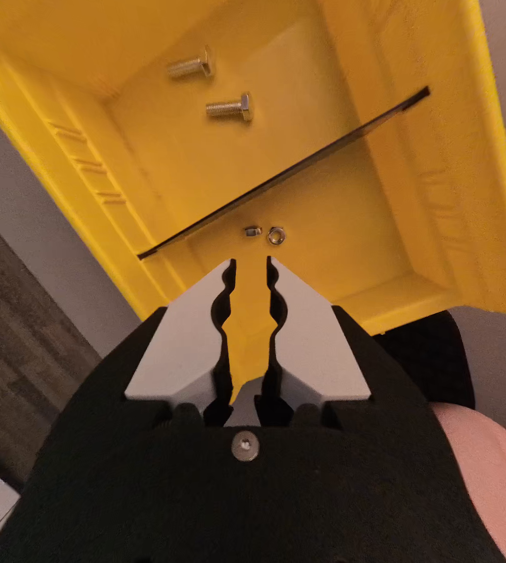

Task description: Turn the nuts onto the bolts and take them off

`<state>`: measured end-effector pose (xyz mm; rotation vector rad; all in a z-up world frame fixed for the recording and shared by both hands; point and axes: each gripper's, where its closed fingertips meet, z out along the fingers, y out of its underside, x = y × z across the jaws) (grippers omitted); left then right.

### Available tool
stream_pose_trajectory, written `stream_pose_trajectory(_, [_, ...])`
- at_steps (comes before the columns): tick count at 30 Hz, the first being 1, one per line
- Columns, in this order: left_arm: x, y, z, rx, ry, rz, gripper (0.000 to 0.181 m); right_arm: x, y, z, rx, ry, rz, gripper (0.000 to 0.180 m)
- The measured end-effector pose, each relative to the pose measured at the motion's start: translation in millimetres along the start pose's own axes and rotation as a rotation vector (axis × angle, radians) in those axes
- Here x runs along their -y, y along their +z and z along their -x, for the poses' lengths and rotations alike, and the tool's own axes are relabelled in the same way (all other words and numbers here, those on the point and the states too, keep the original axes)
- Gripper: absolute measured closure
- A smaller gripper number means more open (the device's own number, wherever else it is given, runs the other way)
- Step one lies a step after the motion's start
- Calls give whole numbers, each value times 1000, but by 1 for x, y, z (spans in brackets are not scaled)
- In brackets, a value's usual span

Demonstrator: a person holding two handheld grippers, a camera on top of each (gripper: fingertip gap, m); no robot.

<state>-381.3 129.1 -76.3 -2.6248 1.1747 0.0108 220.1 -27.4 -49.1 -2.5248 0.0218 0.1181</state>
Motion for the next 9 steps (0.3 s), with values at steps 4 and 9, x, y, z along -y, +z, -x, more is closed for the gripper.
stream_pose_trajectory(4, [-7, 25, 1, -51, -15, 97, 154, 1, -3, -1, 6, -1, -18, 155])
stream_pose_trajectory(9, [-8, 43, 0, -64, 61, 127, 152, -1, -5, -4, 9, 4, -19, 155])
